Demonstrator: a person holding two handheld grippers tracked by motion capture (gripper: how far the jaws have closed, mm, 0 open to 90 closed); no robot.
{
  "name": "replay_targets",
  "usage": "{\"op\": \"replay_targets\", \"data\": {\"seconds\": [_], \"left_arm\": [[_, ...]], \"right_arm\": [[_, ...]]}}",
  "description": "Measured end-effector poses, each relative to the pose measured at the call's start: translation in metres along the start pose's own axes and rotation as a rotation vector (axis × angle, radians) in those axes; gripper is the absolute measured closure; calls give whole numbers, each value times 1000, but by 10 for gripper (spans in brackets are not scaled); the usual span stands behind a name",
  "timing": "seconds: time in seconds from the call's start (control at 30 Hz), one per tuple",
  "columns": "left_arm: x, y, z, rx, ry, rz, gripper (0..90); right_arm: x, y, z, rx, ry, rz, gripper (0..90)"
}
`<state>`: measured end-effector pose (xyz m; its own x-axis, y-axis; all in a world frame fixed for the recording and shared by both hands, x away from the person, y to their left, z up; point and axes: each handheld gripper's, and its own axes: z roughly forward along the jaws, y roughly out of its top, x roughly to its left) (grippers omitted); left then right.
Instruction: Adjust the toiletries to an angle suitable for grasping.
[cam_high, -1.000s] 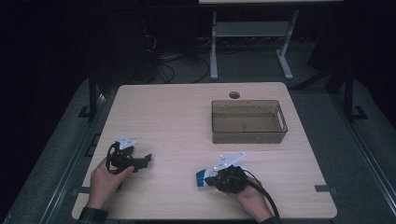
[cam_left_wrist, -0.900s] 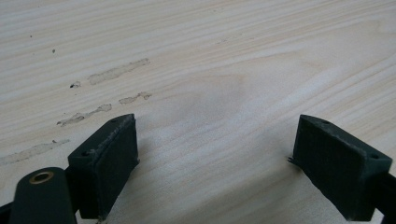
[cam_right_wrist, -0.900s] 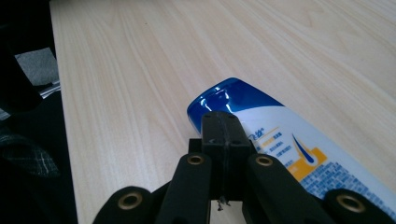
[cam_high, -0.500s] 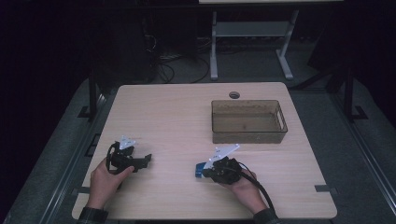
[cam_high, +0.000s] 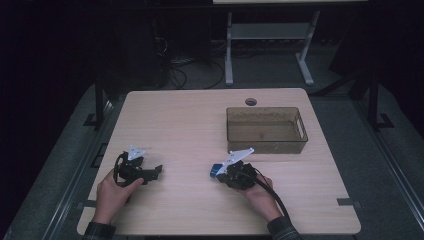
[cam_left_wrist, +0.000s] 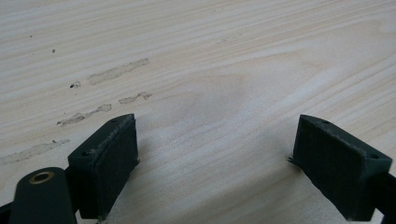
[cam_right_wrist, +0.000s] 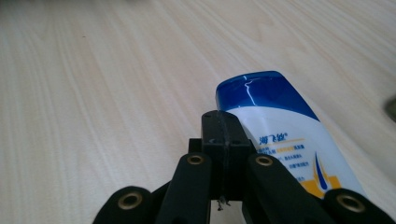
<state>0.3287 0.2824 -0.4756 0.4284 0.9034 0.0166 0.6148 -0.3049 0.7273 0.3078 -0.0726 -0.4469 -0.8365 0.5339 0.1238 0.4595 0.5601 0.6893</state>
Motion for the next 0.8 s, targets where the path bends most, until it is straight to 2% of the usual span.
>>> {"op": "replay_targets", "data": {"seconds": [0.3,0.37,0.63,0.7,0.8], "left_arm": [[0,0,0,0,0,0,127],[0,0,0,0,0,0,128],[0,0,0,0,0,0,128],[0,0,0,0,0,0,128],[0,0,0,-1,0,-1,128]], "right_arm": [[-14,-1,-3,1,-45,40,900],[-16,-1,-4,3,-42,49,900],[-18,1,-14,-47,-30,60,899],[-20,3,-17,-54,-27,64,884],[-23,4,-22,-64,-33,67,783]]}}
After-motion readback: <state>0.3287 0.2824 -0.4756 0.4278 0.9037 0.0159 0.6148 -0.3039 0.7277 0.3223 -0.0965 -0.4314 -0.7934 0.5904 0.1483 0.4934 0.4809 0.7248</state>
